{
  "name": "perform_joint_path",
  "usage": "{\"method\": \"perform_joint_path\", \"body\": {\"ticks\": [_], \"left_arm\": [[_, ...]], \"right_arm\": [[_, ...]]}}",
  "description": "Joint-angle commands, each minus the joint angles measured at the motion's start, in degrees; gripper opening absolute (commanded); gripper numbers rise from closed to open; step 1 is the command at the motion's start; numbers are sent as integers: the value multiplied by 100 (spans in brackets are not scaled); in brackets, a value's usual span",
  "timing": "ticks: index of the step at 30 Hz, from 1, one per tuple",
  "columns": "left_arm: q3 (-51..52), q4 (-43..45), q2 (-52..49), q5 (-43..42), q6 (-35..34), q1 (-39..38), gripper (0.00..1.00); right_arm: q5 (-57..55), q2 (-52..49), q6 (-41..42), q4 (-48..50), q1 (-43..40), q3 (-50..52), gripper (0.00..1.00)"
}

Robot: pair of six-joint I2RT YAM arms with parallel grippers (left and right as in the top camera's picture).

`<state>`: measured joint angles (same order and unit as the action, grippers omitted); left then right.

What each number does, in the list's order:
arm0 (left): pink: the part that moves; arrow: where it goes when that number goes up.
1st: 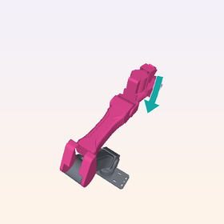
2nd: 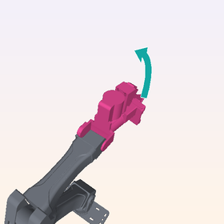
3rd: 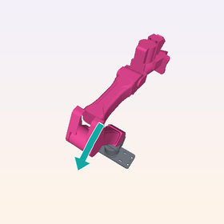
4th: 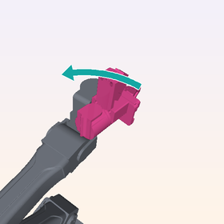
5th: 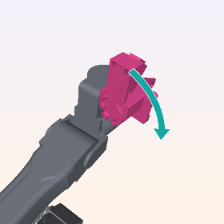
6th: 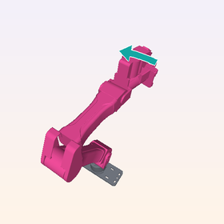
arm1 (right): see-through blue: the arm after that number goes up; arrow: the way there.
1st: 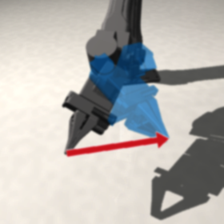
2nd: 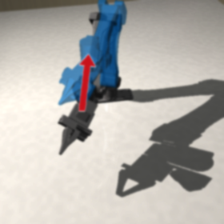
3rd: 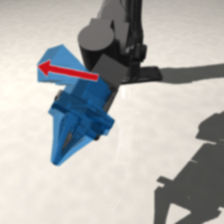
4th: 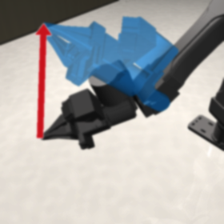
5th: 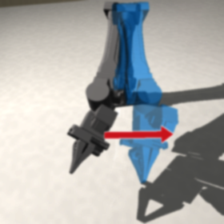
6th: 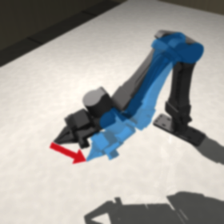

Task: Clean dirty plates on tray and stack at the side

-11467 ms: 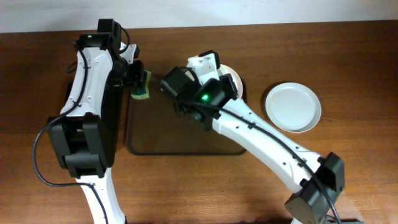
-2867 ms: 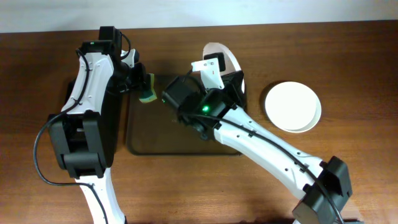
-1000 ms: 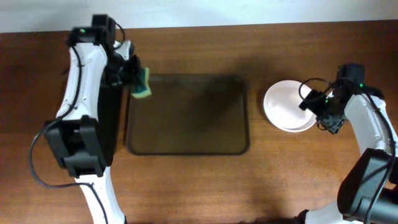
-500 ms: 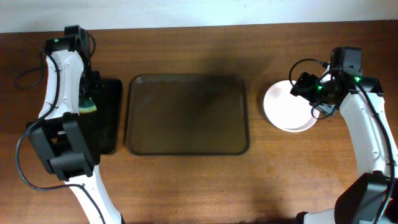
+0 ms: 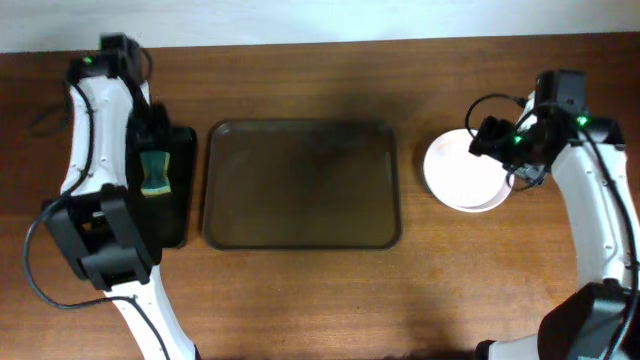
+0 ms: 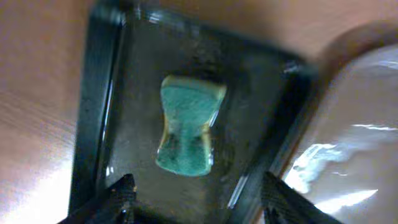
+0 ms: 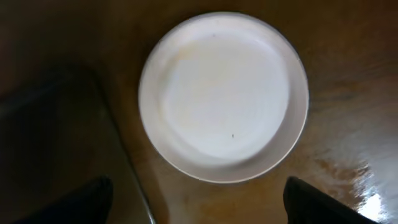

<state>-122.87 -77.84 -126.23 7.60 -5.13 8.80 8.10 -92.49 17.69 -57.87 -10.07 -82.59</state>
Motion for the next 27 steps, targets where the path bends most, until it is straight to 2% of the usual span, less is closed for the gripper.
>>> {"method": "perform_joint_path", "body": {"ticks": [1,2,3,4,9,14,19,21,24,27], "left_arm": [[-1224,-461,267,-699,90,-66,70],[-1408,-551,317,-745,90,-90,73],[-1513,-584,376,-743,90,-105,94],[-1519,-581,415,-743,90,-114,99],[-1502,-579,411,-741,90,-114,99],[-1502,-579,411,-741,90,-114,99],[-1502,-579,411,-741,90,-114,99],[-1502,-579,411,-741,90,-114,99],[-1502,-579,411,-741,90,-114,99],[-1502,-579,411,-741,90,-114,99]], "right_arm": [[33,225,-651,-560,42,-977,98],[31,280,-752,-826,42,-1305,99],[28,363,-857,-1209,42,-1759,98],[31,444,-944,-1552,42,-2153,98],[55,1283,-1169,-2820,42,-3558,99],[284,2179,-973,-2833,42,-3604,98],[-22,2302,-1174,-2962,24,-3598,99],[-122,2457,-1237,-2435,33,-3233,99],[-44,3069,-1237,-1274,31,-2035,98],[-13,4472,-1300,778,31,459,98]]}}
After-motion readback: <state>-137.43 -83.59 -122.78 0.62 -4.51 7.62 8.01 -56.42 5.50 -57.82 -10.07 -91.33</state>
